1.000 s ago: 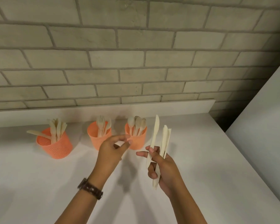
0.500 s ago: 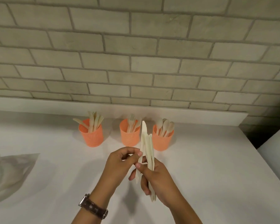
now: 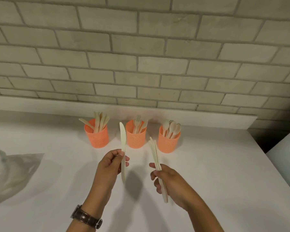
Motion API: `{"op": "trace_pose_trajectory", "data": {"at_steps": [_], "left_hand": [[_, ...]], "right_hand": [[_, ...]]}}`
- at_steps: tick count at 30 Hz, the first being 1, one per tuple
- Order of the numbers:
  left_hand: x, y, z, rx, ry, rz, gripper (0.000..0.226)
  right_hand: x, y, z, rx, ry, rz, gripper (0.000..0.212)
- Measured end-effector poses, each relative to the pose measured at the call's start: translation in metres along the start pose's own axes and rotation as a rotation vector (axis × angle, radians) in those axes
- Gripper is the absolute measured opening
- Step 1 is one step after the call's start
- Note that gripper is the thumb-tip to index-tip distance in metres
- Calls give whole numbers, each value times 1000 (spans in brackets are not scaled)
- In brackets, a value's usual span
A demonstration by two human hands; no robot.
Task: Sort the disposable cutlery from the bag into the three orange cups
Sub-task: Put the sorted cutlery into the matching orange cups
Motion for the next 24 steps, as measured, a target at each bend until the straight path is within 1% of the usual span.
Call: {"op": "trace_pose_trajectory", "data": {"at_steps": [2,4,9,15,17,21,24], "left_hand": [[-1,-2,0,6,3,7,15],[-3,-3,0,17,1,0,15],[-10,0,-3,17,-10,2,14],[-13,-11,-4,0,15,14,11],[-12,-25,5,3,14,6,15],[-3,-53,41,-42,-47,-40,20],[12,-72,83,-11,-19,-5,13]], "right_hand": [[-5,-8,-4,-35,-70,64,23],[-9,-14,-8,-27,-138,111,24],[-10,-21,-15,-33,-207,138,23],[8,-10,-7,-53,-128,148,20],[16,2,-3,-36,-85,154,22],[27,35,5,-27,43,271,28],[28,62,15,10,47,309,29]]}}
Point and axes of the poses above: each hand's wrist, its own z-axis towards the middle knuckle, its own y-axis out of the palm, x = y × z, the point moved 4 cm from there along z, towards the middle knuckle, and after that the axes turned 13 degrees about x, right-handed, at the moved point
